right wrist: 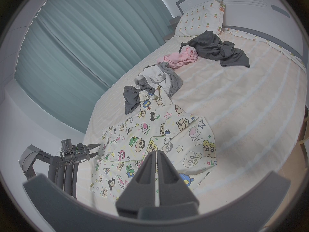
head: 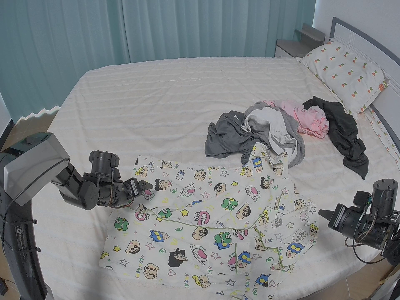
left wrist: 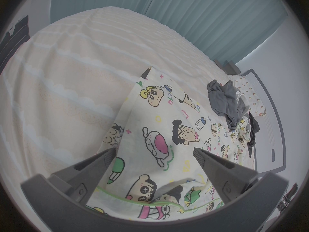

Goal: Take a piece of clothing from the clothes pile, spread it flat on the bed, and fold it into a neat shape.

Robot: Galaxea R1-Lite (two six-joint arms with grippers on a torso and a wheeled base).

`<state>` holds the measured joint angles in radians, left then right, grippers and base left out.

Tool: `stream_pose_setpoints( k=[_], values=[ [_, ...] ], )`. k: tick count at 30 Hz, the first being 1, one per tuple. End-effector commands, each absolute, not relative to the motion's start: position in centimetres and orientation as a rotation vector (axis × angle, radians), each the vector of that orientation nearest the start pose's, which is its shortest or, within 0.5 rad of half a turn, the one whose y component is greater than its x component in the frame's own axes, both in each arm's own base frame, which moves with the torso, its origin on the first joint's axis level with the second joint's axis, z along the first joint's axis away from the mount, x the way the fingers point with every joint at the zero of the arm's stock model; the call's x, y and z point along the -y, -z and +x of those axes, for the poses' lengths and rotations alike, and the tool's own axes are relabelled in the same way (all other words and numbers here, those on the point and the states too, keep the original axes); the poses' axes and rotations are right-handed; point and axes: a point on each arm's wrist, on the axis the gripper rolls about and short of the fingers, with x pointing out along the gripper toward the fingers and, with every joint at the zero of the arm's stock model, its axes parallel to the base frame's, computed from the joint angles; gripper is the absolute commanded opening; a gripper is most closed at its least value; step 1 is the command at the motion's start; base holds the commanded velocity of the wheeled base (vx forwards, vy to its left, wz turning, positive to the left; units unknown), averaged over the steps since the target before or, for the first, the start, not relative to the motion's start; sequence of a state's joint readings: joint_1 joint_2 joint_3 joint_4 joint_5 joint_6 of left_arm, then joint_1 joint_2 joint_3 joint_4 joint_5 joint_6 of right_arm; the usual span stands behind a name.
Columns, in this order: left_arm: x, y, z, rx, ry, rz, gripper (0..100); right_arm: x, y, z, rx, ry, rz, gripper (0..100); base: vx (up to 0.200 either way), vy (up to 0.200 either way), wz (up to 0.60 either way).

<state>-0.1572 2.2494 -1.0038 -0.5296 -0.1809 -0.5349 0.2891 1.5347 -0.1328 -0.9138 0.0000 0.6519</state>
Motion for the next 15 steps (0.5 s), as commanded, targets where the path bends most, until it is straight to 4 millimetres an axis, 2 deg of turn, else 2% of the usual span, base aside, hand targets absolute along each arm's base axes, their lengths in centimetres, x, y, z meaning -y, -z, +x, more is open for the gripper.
stream_pose_setpoints(
  k=[1,10,11,15],
  values=[
    [6.55,-1.49,38.95,-0.805,0.117,-0.515,100,-5.25,-9.17,17.59,-0.56,-0.115,0.563,0,0.0,0.0,0.0],
    [6.44,-1.61,39.03,-0.8,0.115,-0.519,100,-5.22,-9.19,17.58,-0.558,-0.114,0.564,0,0.0,0.0,0.0],
    [6.44,-1.61,39.03,-0.8,0.115,-0.519,0,-5.24,-9.19,17.57,-0.559,-0.115,0.565,0,0.0,0.0,0.0],
    [6.25,-1.57,38.95,-0.803,0.107,-0.522,0,-5.22,-9.19,17.58,-0.558,-0.114,0.564,0,0.0,0.0,0.0]
  ],
)
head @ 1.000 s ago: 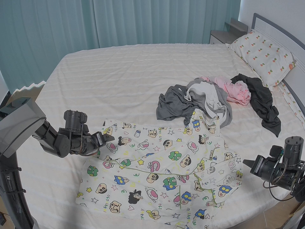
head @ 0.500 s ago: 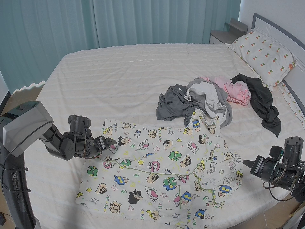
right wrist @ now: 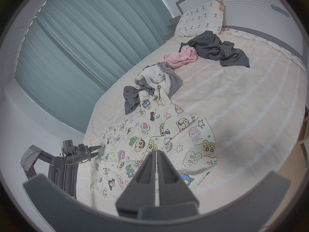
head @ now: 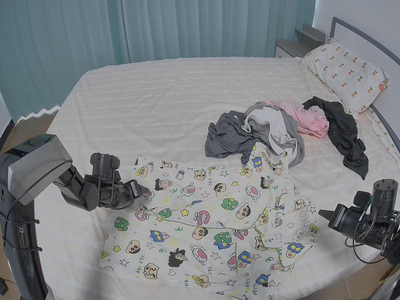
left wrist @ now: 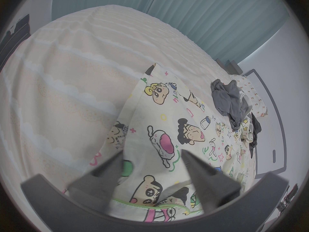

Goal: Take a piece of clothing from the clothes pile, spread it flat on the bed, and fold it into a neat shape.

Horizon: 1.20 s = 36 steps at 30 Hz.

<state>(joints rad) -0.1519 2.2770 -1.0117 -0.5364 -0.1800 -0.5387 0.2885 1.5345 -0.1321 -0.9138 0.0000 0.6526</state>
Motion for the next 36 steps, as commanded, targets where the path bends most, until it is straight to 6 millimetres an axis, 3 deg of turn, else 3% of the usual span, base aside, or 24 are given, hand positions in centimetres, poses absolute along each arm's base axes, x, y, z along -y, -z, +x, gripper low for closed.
stream_pose_setpoints(
  k=[1,10,24,36],
  values=[
    [6.2,-1.5,39.0,-0.804,0.106,-0.522,0,-5.2,-9.2,17.6,-0.558,-0.113,0.565,0,0.0,0.0,0.0],
    [5.4,-2.0,39.0,-0.783,0.073,-0.522,0,-5.2,-9.2,17.6,-0.557,-0.112,0.566,0,0.0,0.0,0.0],
    [2.3,-3.8,38.6,-0.727,-0.005,-0.544,0,-5.2,-9.2,17.6,-0.557,-0.112,0.566,0,0.0,0.0,0.0],
    [0.2,-3.9,38.5,-0.709,-0.05,-0.565,0,-5.2,-9.2,17.6,-0.559,-0.111,0.566,0,0.0,0.0,0.0]
  ],
)
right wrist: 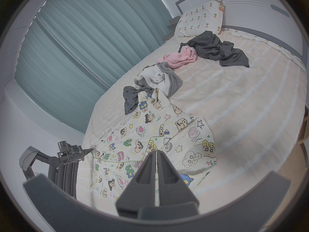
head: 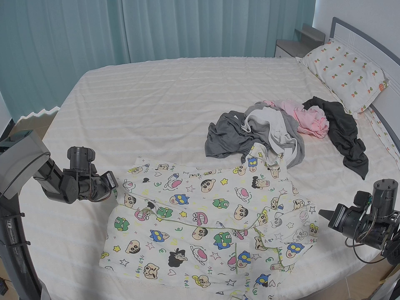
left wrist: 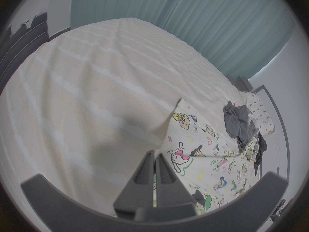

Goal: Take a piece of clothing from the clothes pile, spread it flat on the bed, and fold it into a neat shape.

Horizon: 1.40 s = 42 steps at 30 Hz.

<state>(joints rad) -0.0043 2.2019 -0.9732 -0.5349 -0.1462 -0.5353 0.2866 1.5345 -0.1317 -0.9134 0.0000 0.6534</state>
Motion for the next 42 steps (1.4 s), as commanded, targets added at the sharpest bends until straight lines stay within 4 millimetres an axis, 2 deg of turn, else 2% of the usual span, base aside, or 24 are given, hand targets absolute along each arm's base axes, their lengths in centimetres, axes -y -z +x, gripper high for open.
stream_pose_setpoints(
  k=[1,9,10,18,21,23,24,26,27,28,29,31,32,33,34,36,37,38,39,42],
  values=[
    [0.2,-3.9,38.6,-0.709,-0.049,-0.565,0,-5.2,-9.1,17.6,-0.561,-0.111,0.565,0,0.0,0.0,0.0],
    [0.2,-3.9,38.7,-0.707,-0.05,-0.565,0,-5.1,-9.1,17.5,-0.56,-0.108,0.564,0,0.0,0.0,0.0],
    [0.2,-3.9,38.7,-0.707,-0.051,-0.567,100,-5.1,-9.1,17.5,-0.56,-0.108,0.564,0,0.0,0.0,0.0],
    [-0.2,-4.1,38.4,-0.704,-0.063,-0.572,100,-5.1,-9.0,17.6,-0.563,-0.102,0.566,0,0.0,0.0,0.0],
    [-1.1,-5.4,37.7,-0.679,-0.078,-0.591,100,-5.0,-9.0,17.6,-0.561,-0.098,0.566,0,0.0,0.0,0.0],
    [-2.2,-6.7,36.3,-0.663,-0.078,-0.616,100,-4.9,-9.1,17.6,-0.556,-0.095,0.568,0,0.0,0.0,0.0],
    [-2.2,-6.7,36.3,-0.663,-0.078,-0.616,100,-4.9,-9.1,17.6,-0.556,-0.095,0.568,0,0.0,0.0,0.0],
    [-3.1,-8.6,33.2,-0.666,-0.018,-0.715,100,-5.0,-9.1,17.9,-0.562,-0.099,0.569,0,0.0,0.0,0.0],
    [-3.5,-9.3,32.1,-0.66,0.002,-0.748,100,-5.1,-9.0,18.1,-0.567,-0.102,0.57,0,0.0,0.0,0.0],
    [-3.6,-9.4,32.0,-0.661,0.004,-0.756,100,-5.1,-9.0,18.1,-0.567,-0.102,0.57,0,0.0,0.0,0.0],
    [-4.2,-10.3,29.6,-0.659,0.031,-0.819,100,-5.5,-9.2,19.2,-0.562,-0.115,0.573,0,0.0,0.0,0.0],
    [-4.5,-10.5,27.3,-0.669,0.049,-0.857,100,-5.9,-9.8,20.7,-0.534,-0.13,0.591,0,0.0,0.0,0.0],
    [-4.6,-10.5,26.8,-0.674,0.052,-0.863,100,-6.0,-9.9,21.1,-0.53,-0.133,0.592,0,0.0,0.0,0.0],
    [-4.7,-10.4,25.0,-0.685,0.064,-0.888,100,-6.5,-9.9,22.5,-0.534,-0.148,0.602,0,0.0,0.0,0.0],
    [-4.7,-10.4,25.0,-0.685,0.064,-0.888,100,-6.5,-9.9,22.5,-0.534,-0.148,0.602,0,0.0,0.0,0.0],
    [-5.1,-10.2,22.2,-0.707,0.102,-0.955,100,-7.5,-8.5,25.7,-0.58,-0.166,0.619,0,0.0,0.0,0.0],
    [-5.1,-10.2,22.2,-0.707,0.102,-0.955,100,-7.5,-8.5,25.7,-0.58,-0.166,0.619,0,0.0,0.0,0.0],
    [-5.0,-10.1,21.0,-0.719,0.118,-1.011,100,-8.2,-7.7,28.2,-0.585,-0.154,0.647,0,0.0,0.0,0.0],
    [-4.9,-10.0,20.5,-0.728,0.117,-1.04,100,-8.6,-7.1,29.5,-0.59,-0.142,0.675,0,0.0,0.0,0.0],
    [-4.6,-9.6,19.6,-0.745,0.104,-1.075,100,-9.3,-6.1,32.2,-0.595,-0.132,0.721,0,0.0,0.0,0.0]
  ],
)
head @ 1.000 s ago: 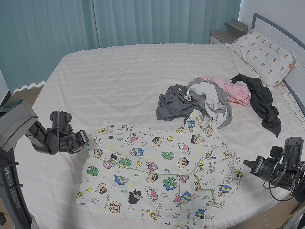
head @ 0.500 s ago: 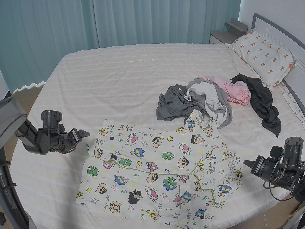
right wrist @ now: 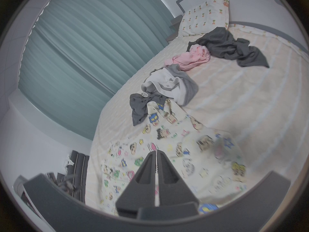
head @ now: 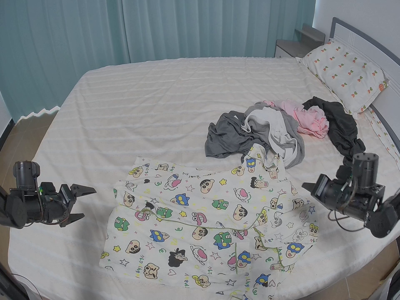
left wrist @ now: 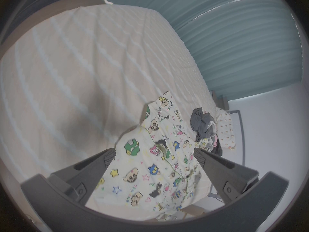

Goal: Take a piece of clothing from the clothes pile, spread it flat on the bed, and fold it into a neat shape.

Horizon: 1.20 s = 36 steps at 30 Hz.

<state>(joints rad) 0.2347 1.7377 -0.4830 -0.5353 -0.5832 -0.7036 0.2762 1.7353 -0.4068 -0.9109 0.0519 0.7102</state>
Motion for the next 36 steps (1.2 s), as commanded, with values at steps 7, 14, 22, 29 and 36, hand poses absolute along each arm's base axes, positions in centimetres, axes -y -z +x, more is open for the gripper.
stream_pose_setpoints(
  k=[7,14,22,29,36],
  values=[
    [-4.1,-9.0,18.6,-0.747,0.116,-1.075,100,-10.2,-4.0,36.0,-0.629,-0.11,0.715,100,0.0,0.0,0.0],
    [-4.0,-8.7,18.2,-0.762,0.129,-1.084,100,-11.8,-3.1,39.3,-0.597,-0.143,0.724,100,0.0,0.0,0.0],
    [-4.0,-8.6,18.2,-0.77,0.131,-1.087,100,-13.7,-3.7,41.6,-0.529,-0.19,0.734,100,0.0,0.0,0.0],
    [-3.9,-8.5,18.2,-0.772,0.13,-1.087,100,-15.4,-3.7,42.6,-0.53,-0.204,0.795,100,0.0,0.0,0.0],
    [-4.0,-8.5,18.1,-0.773,0.13,-1.088,100,-15.8,-2.9,44.4,-0.51,-0.135,0.778,100,0.0,0.0,0.0]
  ],
)
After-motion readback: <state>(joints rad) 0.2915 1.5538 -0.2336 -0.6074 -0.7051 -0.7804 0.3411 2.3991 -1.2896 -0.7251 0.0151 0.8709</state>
